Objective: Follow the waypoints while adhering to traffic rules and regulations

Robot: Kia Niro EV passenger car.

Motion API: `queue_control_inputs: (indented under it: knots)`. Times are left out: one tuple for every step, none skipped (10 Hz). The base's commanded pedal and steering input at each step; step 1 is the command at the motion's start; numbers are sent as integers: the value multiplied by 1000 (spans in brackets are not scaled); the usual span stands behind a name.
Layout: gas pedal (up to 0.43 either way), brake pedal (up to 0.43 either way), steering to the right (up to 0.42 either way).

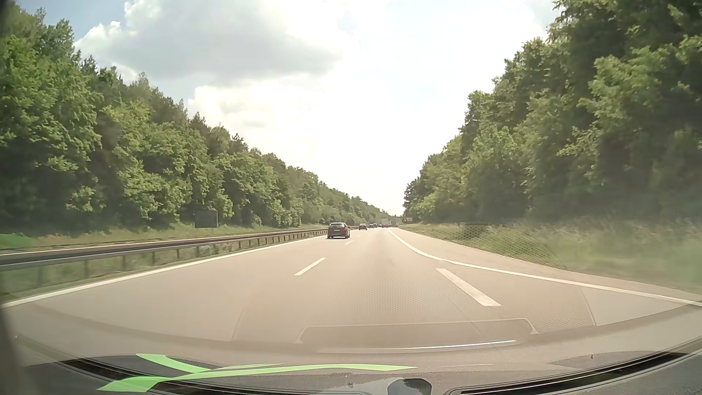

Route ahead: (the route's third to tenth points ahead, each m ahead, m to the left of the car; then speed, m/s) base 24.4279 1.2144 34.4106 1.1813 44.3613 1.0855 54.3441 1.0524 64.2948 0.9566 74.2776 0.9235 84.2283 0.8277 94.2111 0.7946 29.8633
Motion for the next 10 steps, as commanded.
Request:
queue_control_inputs:
  knots:
    - [311,0,-2]
    - [311,0,-2]
    - [311,0,-2]
    - [311,0,-2]
    - [311,0,-2]
    - [311,0,-2]
    - [311,0,-2]
    - [311,0,-2]
    - [311,0,-2]
    - [311,0,-2]
